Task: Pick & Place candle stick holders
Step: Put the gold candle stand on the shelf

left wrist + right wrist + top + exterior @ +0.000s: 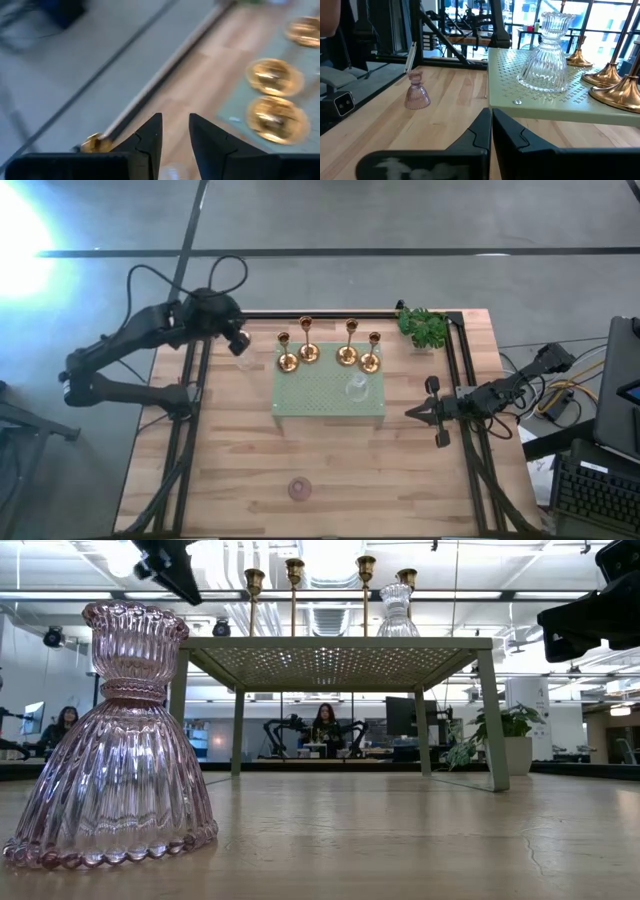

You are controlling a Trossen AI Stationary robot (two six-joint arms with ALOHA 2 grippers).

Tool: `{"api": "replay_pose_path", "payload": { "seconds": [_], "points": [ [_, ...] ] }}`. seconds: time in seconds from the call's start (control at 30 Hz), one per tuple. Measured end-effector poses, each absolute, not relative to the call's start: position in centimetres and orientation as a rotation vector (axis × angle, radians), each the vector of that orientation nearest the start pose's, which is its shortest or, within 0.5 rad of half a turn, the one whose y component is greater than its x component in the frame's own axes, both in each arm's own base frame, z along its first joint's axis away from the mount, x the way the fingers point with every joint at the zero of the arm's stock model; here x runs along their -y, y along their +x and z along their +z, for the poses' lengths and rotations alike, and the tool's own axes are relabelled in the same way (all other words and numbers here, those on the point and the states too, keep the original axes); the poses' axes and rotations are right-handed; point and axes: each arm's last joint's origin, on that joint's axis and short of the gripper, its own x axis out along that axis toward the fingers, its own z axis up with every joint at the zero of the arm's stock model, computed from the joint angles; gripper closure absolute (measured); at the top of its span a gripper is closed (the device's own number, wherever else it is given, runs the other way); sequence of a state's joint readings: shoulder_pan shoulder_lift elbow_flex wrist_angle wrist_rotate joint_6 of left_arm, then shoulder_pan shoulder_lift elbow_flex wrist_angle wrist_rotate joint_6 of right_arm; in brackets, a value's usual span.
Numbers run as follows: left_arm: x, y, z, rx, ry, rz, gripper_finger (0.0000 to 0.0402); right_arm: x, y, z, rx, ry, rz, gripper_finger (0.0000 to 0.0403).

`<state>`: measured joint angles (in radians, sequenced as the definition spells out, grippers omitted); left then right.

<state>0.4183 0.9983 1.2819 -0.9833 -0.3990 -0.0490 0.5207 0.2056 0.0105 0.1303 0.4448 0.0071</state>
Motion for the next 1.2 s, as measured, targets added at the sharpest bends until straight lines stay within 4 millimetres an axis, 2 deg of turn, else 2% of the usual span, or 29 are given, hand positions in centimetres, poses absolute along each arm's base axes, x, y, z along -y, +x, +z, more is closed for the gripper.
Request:
{"api": "replay_pose_path", "payload": {
  "seconds": [0.17,0.4,0.6,0.93,1.2],
  "points": [
    [-8.3,14.4,37.6,-0.662,-0.076,1.071,0.0300,-4.3,9.9,16.3,-0.058,-0.023,0.076,0.0394],
    [-9.1,16.0,32.8,-0.649,-0.118,1.120,0.0300,-4.3,9.9,16.3,-0.058,-0.023,0.076,0.0394],
    [-8.9,15.0,30.0,-0.616,-0.205,1.300,0.0300,-4.3,9.9,16.3,-0.058,-0.023,0.076,0.0394],
    [-7.6,12.5,26.3,-0.554,-0.381,1.326,0.0300,-4.3,9.9,16.3,-0.058,-0.023,0.075,0.0394],
    [-8.0,13.6,23.3,-0.363,-0.457,1.253,0.0300,-4.3,9.9,16.3,-0.058,-0.023,0.075,0.0394]
  ]
}}
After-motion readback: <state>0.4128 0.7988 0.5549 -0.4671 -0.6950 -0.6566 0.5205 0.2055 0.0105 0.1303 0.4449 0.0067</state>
